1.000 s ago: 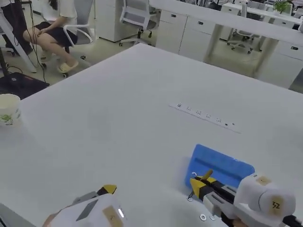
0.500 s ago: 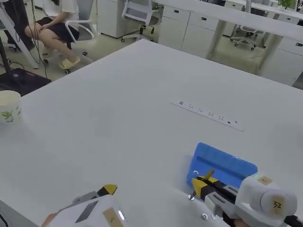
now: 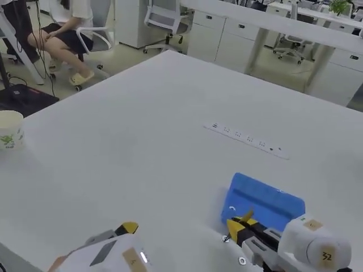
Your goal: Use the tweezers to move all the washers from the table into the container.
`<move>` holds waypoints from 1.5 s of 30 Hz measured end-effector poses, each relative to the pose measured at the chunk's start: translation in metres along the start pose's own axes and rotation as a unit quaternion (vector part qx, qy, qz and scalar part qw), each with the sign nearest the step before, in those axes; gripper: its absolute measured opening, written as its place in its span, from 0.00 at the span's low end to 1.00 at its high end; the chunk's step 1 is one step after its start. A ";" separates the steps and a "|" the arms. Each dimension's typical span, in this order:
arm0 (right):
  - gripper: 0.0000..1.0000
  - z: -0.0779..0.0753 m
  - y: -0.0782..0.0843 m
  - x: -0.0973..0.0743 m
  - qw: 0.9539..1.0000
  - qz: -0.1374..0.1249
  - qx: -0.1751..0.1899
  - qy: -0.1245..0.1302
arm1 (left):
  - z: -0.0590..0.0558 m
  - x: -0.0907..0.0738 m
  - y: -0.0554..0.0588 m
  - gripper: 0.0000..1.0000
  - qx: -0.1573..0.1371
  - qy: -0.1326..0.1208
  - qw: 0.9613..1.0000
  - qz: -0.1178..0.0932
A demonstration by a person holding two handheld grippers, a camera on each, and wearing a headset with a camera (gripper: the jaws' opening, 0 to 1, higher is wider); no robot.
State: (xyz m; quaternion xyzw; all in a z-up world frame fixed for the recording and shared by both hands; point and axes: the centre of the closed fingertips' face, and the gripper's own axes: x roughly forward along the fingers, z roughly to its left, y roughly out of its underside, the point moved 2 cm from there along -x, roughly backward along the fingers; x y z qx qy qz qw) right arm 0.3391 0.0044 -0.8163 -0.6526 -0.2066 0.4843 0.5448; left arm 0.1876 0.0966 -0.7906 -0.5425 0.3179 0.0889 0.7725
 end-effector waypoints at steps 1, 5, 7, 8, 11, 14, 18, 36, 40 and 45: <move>0.03 0.000 0.000 0.000 1.000 0.003 0.004 0.000 | 0.000 0.000 0.000 0.76 0.000 0.001 1.000 -0.001; 0.02 0.001 -0.002 0.000 1.000 0.021 0.002 -0.003 | -0.001 0.000 0.001 0.76 0.001 0.003 1.000 0.002; 0.02 0.001 -0.004 0.000 1.000 0.024 -0.016 -0.002 | -0.001 0.000 0.000 0.76 0.002 0.003 1.000 0.001; 0.02 0.003 -0.010 -0.001 1.000 0.021 -0.016 -0.002 | 0.000 0.000 0.000 0.77 0.002 0.000 1.000 -0.001; 0.02 0.004 -0.020 -0.005 1.000 0.009 0.001 -0.002 | 0.001 -0.001 -0.002 0.77 -0.001 -0.004 1.000 -0.006; 0.02 -0.001 -0.027 -0.010 1.000 0.001 -0.005 0.003 | 0.001 -0.001 -0.002 0.77 0.002 -0.005 1.000 -0.007; 0.02 -0.006 -0.038 -0.017 1.000 -0.016 0.010 0.010 | 0.001 -0.001 -0.003 0.77 0.002 -0.005 1.000 -0.009; 0.02 -0.047 -0.064 -0.015 0.999 -0.035 -0.011 0.038 | 0.001 -0.001 -0.002 0.76 0.003 -0.003 1.000 -0.008; 0.03 -0.052 -0.058 -0.007 0.999 -0.029 -0.011 0.044 | 0.000 0.000 -0.001 0.76 0.003 -0.001 1.000 -0.004; 0.03 -0.059 -0.047 0.005 0.999 -0.018 0.003 0.046 | 0.000 0.000 0.000 0.76 0.002 0.000 1.000 -0.001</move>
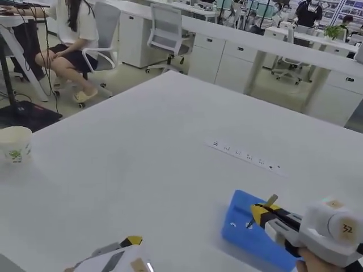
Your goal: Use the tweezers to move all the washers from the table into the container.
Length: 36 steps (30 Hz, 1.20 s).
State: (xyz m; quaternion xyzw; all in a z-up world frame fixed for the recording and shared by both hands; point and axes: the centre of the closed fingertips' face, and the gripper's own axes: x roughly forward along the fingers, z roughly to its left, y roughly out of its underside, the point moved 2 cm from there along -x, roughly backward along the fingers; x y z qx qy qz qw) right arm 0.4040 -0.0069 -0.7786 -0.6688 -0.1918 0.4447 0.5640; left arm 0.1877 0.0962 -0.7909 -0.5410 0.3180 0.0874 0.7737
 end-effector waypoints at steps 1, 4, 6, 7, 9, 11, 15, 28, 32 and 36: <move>0.03 -0.001 0.002 0.002 1.000 0.002 0.004 0.000 | 0.000 0.000 0.001 0.76 0.003 -0.002 1.000 0.002; 0.03 -0.006 0.005 0.008 1.000 0.003 0.004 0.006 | 0.000 0.001 0.001 0.76 0.008 -0.003 1.000 0.003; 0.03 -0.008 0.008 0.012 1.000 0.003 0.020 0.004 | 0.000 0.001 0.002 0.76 0.007 -0.003 1.000 0.007; 0.03 -0.009 0.011 0.015 1.000 0.005 0.023 0.004 | 0.001 0.001 0.002 0.76 0.006 -0.004 1.000 0.008; 0.03 -0.010 0.014 0.019 1.000 0.010 0.018 0.007 | 0.001 0.001 0.002 0.76 0.005 -0.004 1.000 0.009; 0.03 -0.010 0.016 0.021 1.000 0.012 0.019 0.006 | 0.002 0.002 0.004 0.76 0.005 -0.006 1.000 0.014; 0.03 -0.010 0.022 0.026 1.000 0.017 0.024 0.004 | 0.001 0.002 0.005 0.76 0.002 -0.005 1.000 0.018; 0.03 -0.007 0.025 0.025 1.000 0.013 0.025 0.004 | 0.001 0.001 0.006 0.76 -0.001 -0.005 1.000 0.019; 0.03 -0.003 0.026 0.024 1.000 0.016 0.006 0.000 | 0.001 0.001 0.005 0.75 -0.001 -0.004 1.000 0.018; 0.03 -0.004 0.026 0.024 1.000 0.026 0.001 -0.001 | 0.001 0.001 0.005 0.75 -0.002 -0.004 1.000 0.015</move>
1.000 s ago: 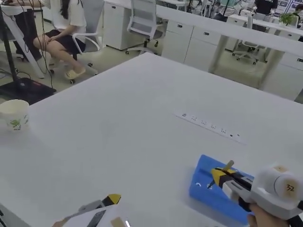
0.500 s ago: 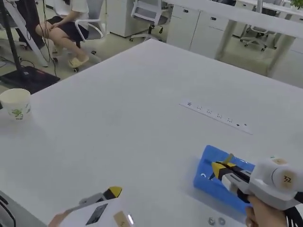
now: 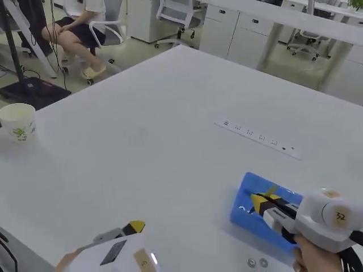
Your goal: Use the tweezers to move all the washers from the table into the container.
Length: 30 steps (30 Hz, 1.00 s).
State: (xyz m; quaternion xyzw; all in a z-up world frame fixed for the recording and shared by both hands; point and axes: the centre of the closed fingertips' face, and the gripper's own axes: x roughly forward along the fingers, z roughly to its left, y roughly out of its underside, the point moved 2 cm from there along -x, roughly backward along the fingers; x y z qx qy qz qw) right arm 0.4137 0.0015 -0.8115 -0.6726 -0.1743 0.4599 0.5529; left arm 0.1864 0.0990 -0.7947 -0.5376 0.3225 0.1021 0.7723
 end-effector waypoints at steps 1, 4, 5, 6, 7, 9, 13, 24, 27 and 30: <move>0.04 0.000 0.000 0.000 1.000 0.002 -0.001 0.000 | 0.000 0.000 0.000 0.75 0.000 0.000 1.000 0.000; 0.04 -0.002 -0.001 0.001 1.000 0.012 0.011 -0.001 | 0.000 0.000 0.000 0.75 0.000 0.001 1.000 0.000; 0.03 -0.002 -0.002 0.000 1.000 0.012 0.014 -0.002 | 0.000 0.000 0.000 0.75 0.001 0.001 1.000 0.000; 0.03 -0.001 -0.006 -0.001 1.000 0.001 0.003 -0.002 | 0.000 0.000 0.000 0.75 0.002 0.001 1.000 0.001; 0.03 -0.002 -0.010 -0.002 1.000 -0.006 -0.009 -0.001 | 0.000 0.000 0.000 0.75 0.002 0.001 1.000 0.000; 0.04 -0.001 -0.016 -0.005 1.000 -0.008 -0.006 -0.002 | -0.001 0.000 -0.001 0.75 0.000 0.003 1.000 -0.002; 0.04 -0.001 -0.028 -0.010 1.000 -0.016 -0.014 -0.003 | -0.001 -0.001 -0.003 0.76 -0.002 0.004 1.000 -0.010; 0.04 0.005 -0.054 -0.041 0.999 -0.043 -0.029 0.001 | 0.001 -0.002 -0.006 0.75 -0.003 -0.001 1.000 -0.019; 0.04 0.008 -0.056 -0.050 0.998 -0.053 -0.027 0.003 | 0.002 -0.003 -0.007 0.75 -0.003 -0.003 1.000 -0.024; 0.04 0.012 -0.057 -0.060 0.998 -0.059 -0.028 0.004 | 0.002 -0.002 -0.007 0.75 -0.002 -0.003 1.000 -0.023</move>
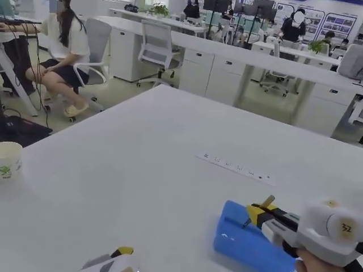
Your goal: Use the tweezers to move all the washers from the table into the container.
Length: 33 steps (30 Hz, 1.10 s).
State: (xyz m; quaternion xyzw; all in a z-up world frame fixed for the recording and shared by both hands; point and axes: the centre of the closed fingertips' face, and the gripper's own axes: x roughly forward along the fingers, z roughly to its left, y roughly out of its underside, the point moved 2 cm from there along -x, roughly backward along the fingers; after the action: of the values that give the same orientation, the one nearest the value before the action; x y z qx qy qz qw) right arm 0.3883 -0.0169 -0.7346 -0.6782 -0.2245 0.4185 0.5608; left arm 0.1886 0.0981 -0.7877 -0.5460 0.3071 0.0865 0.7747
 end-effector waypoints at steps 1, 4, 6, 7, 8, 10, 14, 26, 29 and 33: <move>0.04 0.001 -0.001 -0.003 1.000 -0.002 0.001 0.000 | 0.000 0.000 0.000 0.75 0.001 0.000 1.000 0.000; 0.04 0.006 -0.001 -0.011 1.000 -0.010 0.009 -0.002 | -0.001 0.000 0.000 0.75 0.003 0.000 1.000 0.001; 0.04 0.009 0.002 -0.015 1.000 -0.012 0.020 -0.006 | -0.001 0.000 0.000 0.75 0.004 0.001 1.000 0.001; 0.04 0.011 0.005 -0.017 1.000 -0.009 0.019 -0.007 | -0.001 0.000 0.000 0.75 0.004 0.002 1.000 0.000; 0.04 0.012 0.007 -0.019 1.000 -0.008 0.019 -0.008 | -0.001 0.000 -0.001 0.75 0.003 0.002 1.000 -0.001; 0.04 0.017 0.012 -0.022 1.000 -0.005 0.027 -0.010 | 0.000 0.000 -0.001 0.75 0.002 0.000 1.000 -0.002; 0.04 0.027 0.025 -0.025 0.999 0.004 0.034 -0.017 | 0.000 0.000 0.000 0.75 0.003 -0.002 1.000 -0.001; 0.03 0.043 0.064 -0.028 0.998 0.044 0.039 -0.023 | -0.002 0.001 0.002 0.75 0.009 0.003 1.000 0.006; 0.03 0.042 0.073 -0.028 0.997 0.055 0.041 -0.020 | -0.003 0.001 0.002 0.75 0.009 0.003 1.000 0.006; 0.03 0.041 0.079 -0.029 0.997 0.061 0.045 -0.018 | -0.003 0.001 0.002 0.74 0.008 0.004 1.000 0.006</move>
State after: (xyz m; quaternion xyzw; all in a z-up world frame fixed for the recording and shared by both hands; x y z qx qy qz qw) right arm 0.3256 -0.0370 -0.8017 -0.6567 -0.1736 0.4743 0.5600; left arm 0.1875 0.0964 -0.7900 -0.5383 0.3139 0.0868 0.7773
